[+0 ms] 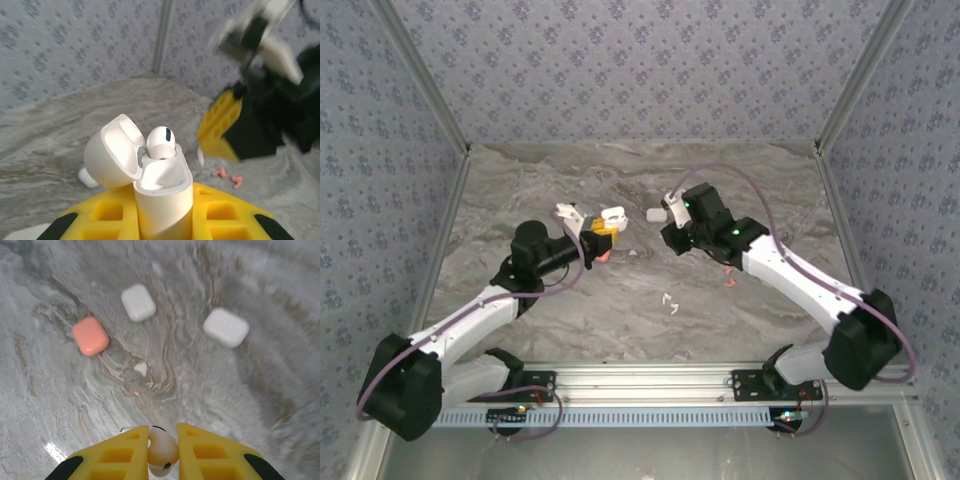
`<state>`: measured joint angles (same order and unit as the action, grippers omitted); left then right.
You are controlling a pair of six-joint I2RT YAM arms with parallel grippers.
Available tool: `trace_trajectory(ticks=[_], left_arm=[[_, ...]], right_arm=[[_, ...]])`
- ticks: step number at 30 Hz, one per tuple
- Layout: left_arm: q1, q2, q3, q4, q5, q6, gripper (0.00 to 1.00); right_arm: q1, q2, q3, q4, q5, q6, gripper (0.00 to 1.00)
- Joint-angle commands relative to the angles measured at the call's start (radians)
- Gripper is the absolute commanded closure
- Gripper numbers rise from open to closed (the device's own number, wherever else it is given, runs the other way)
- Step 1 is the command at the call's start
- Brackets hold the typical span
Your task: Insert the wireless bluetooth earbuds into the charging case
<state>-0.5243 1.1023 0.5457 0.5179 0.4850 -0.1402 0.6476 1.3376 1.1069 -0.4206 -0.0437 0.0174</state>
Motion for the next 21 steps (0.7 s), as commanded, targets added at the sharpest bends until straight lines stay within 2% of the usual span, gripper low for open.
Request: trace_trajectory(ticks=[1, 5, 11, 21], left_arm=[[-0.035, 0.034, 0.076, 0.003, 0.072, 0.035, 1.0], [-0.065, 0.087, 0.113, 0.011, 0.102, 0.052, 1.0], [-0.098, 0.136, 0.151, 0.012, 0.14, 0.077, 1.0], [-0.108, 0.147, 0.159, 0.007, 0.15, 0.085, 1.0]], right_arm=[[0.004, -0.071, 0.07, -0.057, 0.023, -0.162, 0.8], [0.025, -0.113, 0.161, -0.069, 0.003, -0.263, 0.8], [0.078, -0.093, 0.242, -0.083, -0.04, -0.37, 0.8], [0.119, -0.026, 0.278, -0.096, -0.086, -0.395, 0.8]])
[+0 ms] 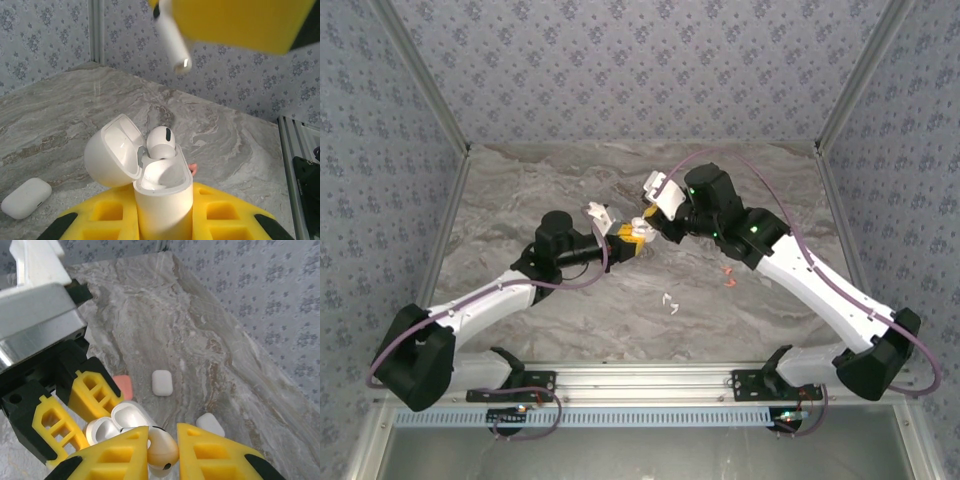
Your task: Insert the wireless bluetooth earbuds into the charging case
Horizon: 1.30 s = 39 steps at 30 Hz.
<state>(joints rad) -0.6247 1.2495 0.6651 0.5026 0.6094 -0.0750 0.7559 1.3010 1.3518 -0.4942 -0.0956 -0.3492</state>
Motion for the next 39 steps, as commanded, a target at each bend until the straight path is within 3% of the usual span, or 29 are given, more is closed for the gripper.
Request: trace_trajectory(ticks=[1, 27, 39], left_arm=[[-0.007, -0.001, 0.039, 0.022, 0.026, 0.02, 1.0], [-0.007, 0.0, 0.044, 0.023, 0.02, 0.03, 1.0], [-0.007, -0.001, 0.041, 0.024, 0.014, 0.03, 1.0]], right_arm=[[0.013, 0.013, 0.033, -0.024, -0.039, -0.028, 0.79], [0.031, 0.069, 0.003, -0.052, -0.04, -0.022, 0.79], [0.036, 0.082, 0.01, -0.066, -0.097, -0.017, 0.78]])
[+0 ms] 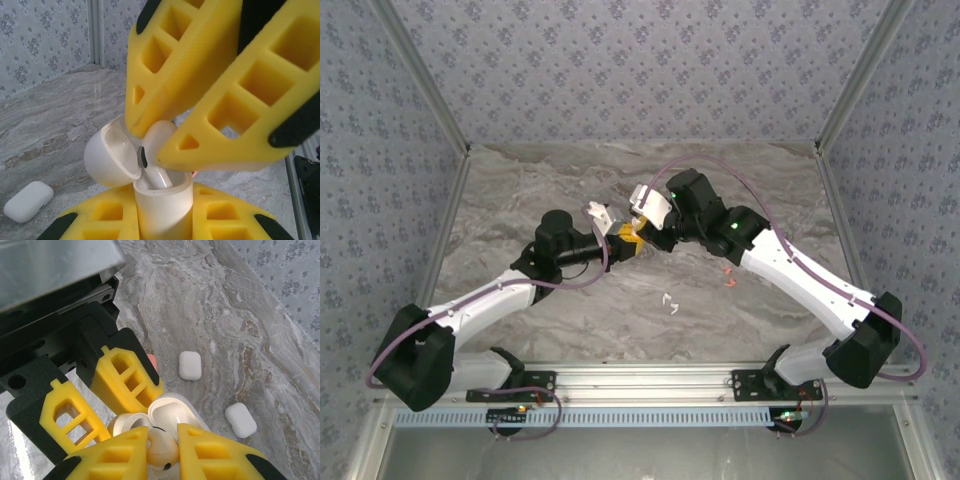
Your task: Insert the wireless bluetooth earbuds into the charging case
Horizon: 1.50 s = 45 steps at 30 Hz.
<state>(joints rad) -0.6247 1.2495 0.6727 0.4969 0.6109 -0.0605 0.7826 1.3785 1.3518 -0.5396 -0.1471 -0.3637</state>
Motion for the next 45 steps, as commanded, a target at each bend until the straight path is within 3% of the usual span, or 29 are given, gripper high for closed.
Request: trace_trajectory(ticks=[1, 10, 17, 24, 30, 45], left_arm=[[-0.007, -0.001, 0.033, 0.029, 0.013, 0.015, 1.0], [-0.006, -0.003, 0.03, 0.055, 0.01, 0.006, 1.0], [-0.007, 0.0, 0.028, 0.098, 0.016, -0.022, 1.0], [-0.007, 0.01, 0.042, 0.183, 0.033, -0.075, 1.0], [-0.009, 0.021, 0.074, 0.194, 0.059, -0.081, 1.0], [-0.023, 0.036, 0.097, 0.217, 0.071, -0.024, 1.0]], right_arm=[[0.008, 0.005, 0.013, -0.025, -0.062, -0.004, 0.77], [-0.081, -0.037, 0.051, -0.019, -0.249, 0.101, 0.65], [-0.232, -0.165, -0.044, 0.138, -0.398, 0.286, 0.37], [-0.389, -0.236, -0.223, 0.283, -0.51, 0.538, 0.01], [-0.397, -0.234, -0.257, 0.342, -0.558, 0.599, 0.0], [-0.342, -0.082, -0.078, 0.177, -0.526, 0.545, 0.0]])
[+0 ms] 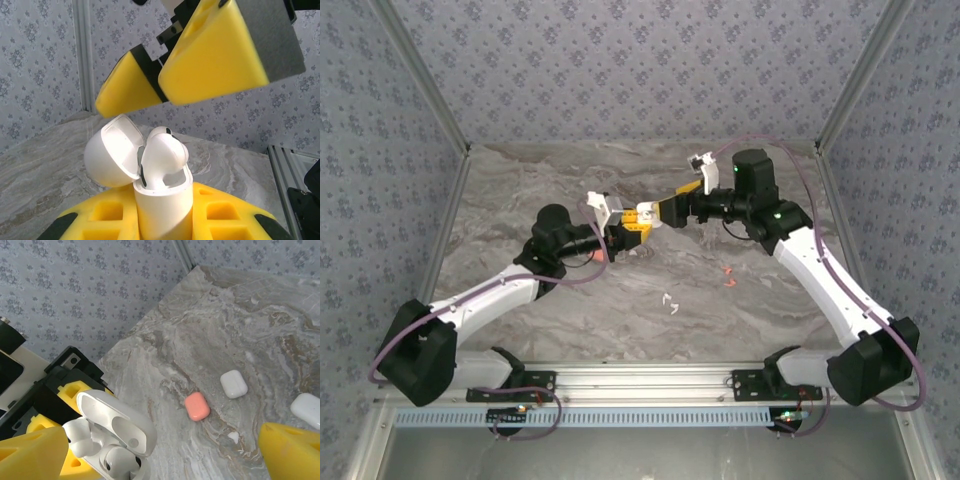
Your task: Insert the wireless bluetooth earbuds into the charging case
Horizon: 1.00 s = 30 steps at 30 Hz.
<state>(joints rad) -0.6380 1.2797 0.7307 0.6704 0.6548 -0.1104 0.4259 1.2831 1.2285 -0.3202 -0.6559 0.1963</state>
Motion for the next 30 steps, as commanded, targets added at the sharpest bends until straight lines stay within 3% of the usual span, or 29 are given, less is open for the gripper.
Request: trace_trajectory(ticks=[1, 13, 21, 30], left_arm=[[-0.01, 0.006, 0.041, 0.042, 0.028, 0.029, 1.0], [-0.011, 0.003, 0.042, 0.033, 0.022, 0.029, 1.0], [-0.01, 0.001, 0.035, 0.029, 0.02, 0.026, 1.0], [-0.012, 0.002, 0.035, 0.034, 0.017, 0.018, 1.0]], right_arm=[[0.02, 0.021, 0.05, -0.05, -0.016, -0.021, 0.0], [0.04, 0.04, 0.061, -0.073, -0.005, -0.039, 0.0], [0.005, -0.004, 0.025, 0.034, -0.137, 0.04, 0.0], [0.008, -0.013, -0.021, 0.053, -0.147, 0.073, 0.0]])
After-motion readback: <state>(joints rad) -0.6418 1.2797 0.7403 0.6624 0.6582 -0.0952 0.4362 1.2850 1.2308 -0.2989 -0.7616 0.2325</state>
